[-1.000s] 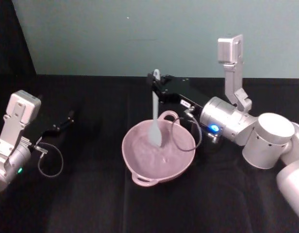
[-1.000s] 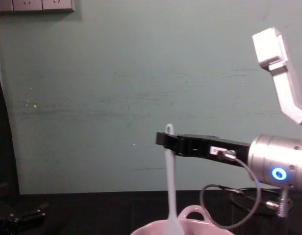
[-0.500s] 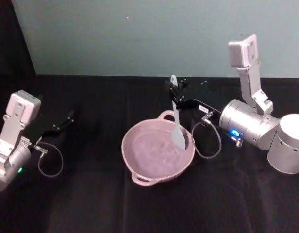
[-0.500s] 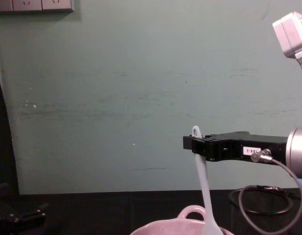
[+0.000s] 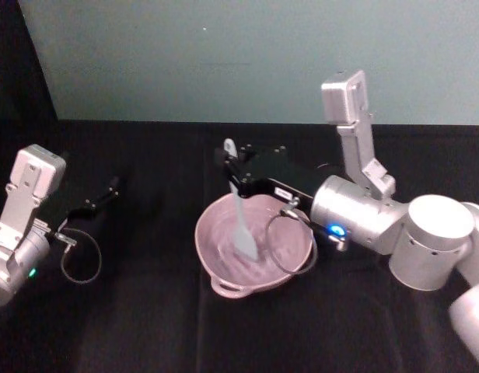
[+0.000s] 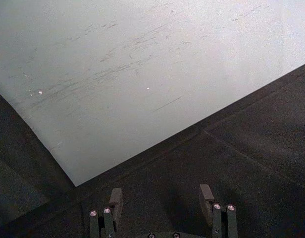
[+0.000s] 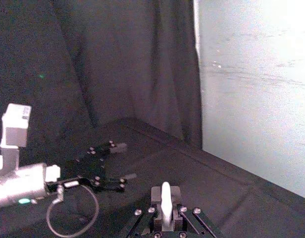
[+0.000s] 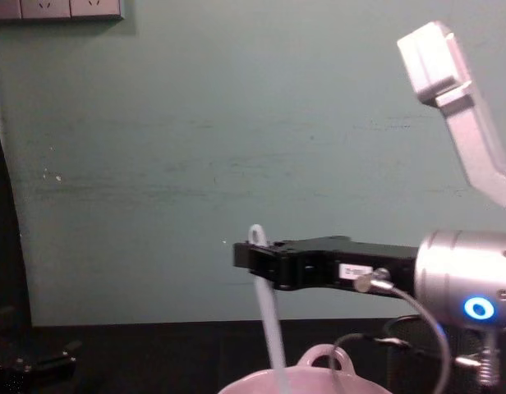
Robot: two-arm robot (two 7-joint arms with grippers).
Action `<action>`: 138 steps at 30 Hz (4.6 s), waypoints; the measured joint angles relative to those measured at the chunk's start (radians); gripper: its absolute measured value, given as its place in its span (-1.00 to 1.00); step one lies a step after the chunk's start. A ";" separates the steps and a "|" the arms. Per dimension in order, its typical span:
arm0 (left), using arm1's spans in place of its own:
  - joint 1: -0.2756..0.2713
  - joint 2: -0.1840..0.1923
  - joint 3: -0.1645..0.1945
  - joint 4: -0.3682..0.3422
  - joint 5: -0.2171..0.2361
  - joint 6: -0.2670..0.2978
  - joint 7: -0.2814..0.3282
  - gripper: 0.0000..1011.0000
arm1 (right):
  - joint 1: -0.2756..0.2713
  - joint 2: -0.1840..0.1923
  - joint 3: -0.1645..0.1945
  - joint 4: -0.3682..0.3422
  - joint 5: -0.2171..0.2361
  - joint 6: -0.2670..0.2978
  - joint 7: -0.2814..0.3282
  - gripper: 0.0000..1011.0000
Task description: Use the one hand to pick up the spoon and stir the clear water in the bowl.
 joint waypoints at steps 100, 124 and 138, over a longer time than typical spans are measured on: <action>0.000 0.000 0.000 0.000 0.000 0.000 0.000 1.00 | -0.109 0.003 0.073 -0.086 0.011 -0.070 -0.052 -0.77; 0.000 0.000 0.000 0.000 0.000 0.000 0.000 1.00 | 0.035 -0.085 0.044 0.123 -0.004 -0.122 -0.023 -0.77; 0.000 0.000 0.000 0.000 0.000 0.000 0.000 1.00 | 0.028 -0.038 0.082 0.104 -0.047 -0.099 -0.054 -0.77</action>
